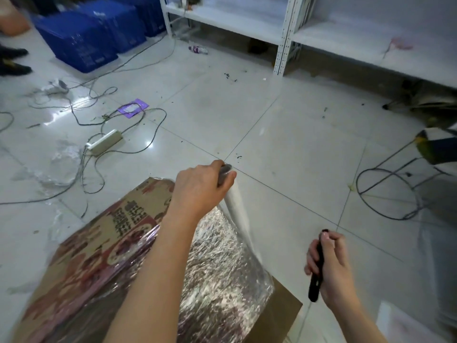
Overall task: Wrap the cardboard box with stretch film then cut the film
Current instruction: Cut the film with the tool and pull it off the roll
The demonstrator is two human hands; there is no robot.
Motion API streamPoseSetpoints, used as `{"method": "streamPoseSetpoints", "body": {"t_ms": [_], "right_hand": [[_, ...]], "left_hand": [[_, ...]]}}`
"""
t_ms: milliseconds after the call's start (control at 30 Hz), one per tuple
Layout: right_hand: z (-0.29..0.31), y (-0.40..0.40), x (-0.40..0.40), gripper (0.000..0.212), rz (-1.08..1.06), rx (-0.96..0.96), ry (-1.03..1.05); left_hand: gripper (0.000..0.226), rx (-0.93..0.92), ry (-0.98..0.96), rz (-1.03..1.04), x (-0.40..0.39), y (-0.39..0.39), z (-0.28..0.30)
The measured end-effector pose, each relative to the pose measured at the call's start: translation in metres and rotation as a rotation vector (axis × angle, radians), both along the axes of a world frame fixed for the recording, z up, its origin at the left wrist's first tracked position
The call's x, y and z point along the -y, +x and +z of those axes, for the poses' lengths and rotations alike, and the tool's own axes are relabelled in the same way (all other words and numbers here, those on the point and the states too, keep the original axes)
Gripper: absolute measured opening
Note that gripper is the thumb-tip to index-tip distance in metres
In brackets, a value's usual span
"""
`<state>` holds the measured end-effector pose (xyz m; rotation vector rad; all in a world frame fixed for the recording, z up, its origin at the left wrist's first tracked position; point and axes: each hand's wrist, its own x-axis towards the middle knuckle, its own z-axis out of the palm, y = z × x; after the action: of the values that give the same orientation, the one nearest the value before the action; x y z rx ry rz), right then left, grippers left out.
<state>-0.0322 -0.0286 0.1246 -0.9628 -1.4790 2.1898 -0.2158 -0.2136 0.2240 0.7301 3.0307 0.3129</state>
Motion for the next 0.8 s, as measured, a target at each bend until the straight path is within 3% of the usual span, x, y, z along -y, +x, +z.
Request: {"method": "streamPoseSetpoints", "body": {"t_ms": [167,233,300,433,600,800], "right_hand": [[0.010,-0.007,0.009,0.027,0.246,0.057,-0.346],[0.014,-0.008,0.014,0.038,0.312,0.012,-0.375],[0.017,-0.006,0.018,0.040,0.350,-0.011,-0.322],[0.021,-0.005,0.024,0.044,0.440,0.164,-0.087],[0.021,-0.002,0.026,0.035,0.431,0.236,-0.267],[0.031,0.006,0.029,0.029,0.490,0.178,-0.105]], "left_hand": [[0.041,-0.033,0.004,-0.017,0.000,0.001,-0.002],[0.041,-0.037,0.004,-0.021,-0.001,0.001,-0.002],[0.042,-0.043,0.000,-0.025,-0.001,0.001,-0.002],[0.042,-0.054,0.011,-0.012,0.000,0.001,-0.003],[0.041,-0.033,0.026,0.004,-0.004,0.004,-0.005],[0.038,0.045,0.054,0.049,-0.003,0.007,0.001]]}}
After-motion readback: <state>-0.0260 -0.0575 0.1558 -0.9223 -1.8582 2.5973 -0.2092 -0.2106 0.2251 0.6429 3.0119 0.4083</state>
